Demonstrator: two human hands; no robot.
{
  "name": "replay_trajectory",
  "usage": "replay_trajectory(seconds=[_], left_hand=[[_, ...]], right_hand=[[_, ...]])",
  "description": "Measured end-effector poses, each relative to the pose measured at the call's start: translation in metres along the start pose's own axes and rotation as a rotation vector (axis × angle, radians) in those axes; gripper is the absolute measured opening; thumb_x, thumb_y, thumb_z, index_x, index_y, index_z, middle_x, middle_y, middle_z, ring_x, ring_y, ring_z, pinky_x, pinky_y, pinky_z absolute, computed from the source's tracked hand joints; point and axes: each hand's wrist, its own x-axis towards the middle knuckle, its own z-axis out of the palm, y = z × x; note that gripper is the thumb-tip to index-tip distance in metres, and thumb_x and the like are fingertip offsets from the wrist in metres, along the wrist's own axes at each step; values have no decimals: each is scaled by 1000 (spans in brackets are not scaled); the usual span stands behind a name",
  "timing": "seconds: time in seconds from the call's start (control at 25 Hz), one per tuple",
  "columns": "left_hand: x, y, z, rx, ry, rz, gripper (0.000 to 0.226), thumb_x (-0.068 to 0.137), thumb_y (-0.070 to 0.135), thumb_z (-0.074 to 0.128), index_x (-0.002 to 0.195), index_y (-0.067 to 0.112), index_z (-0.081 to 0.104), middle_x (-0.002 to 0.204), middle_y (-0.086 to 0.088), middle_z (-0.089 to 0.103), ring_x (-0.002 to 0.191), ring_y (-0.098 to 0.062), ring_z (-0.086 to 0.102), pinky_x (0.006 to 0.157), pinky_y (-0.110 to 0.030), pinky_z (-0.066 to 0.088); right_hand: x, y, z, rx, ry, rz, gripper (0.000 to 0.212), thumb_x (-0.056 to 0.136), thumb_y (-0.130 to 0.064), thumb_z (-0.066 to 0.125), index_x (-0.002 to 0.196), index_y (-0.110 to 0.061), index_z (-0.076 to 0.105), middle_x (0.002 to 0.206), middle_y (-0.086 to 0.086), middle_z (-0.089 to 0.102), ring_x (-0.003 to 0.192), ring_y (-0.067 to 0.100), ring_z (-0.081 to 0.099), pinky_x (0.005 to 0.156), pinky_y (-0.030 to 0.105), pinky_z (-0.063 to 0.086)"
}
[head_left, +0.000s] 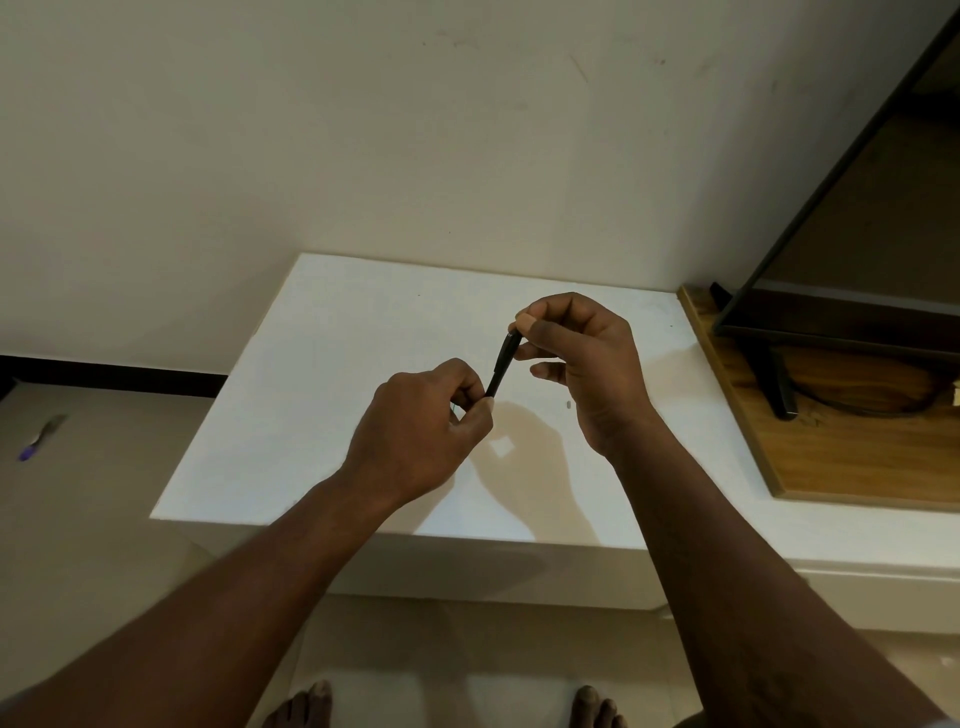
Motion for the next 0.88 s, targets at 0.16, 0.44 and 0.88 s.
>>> replay_trajectory(seconds=[0.16,0.44,0.88], left_hand=[[0,-1,0,3,4,0,12,90,44,62,88,32,63,71,22,67,64,-3,69,67,-33,58],[2,0,0,-11,34,24,12,95,42,62,94,30,64,85,17,73,66,-4,69,63,-23,51],[6,2,-5,-31,131,76,25,99,43,61,116,25,61,101,14,74,74,-5,71,69,-24,54]], right_hand=[[0,0,0,-1,-26,-3,1,94,-16,73,93,-16,73,104,14,80,82,15,74,72,30,52],[-2,-2,2,20,-55,-101,15,86,-19,76,101,-16,75,101,12,79,83,19,74,68,28,53],[-4,5,8,-186,-80,-247,20,88,-12,82,105,-20,77,102,-6,80,81,7,72,67,27,57]])
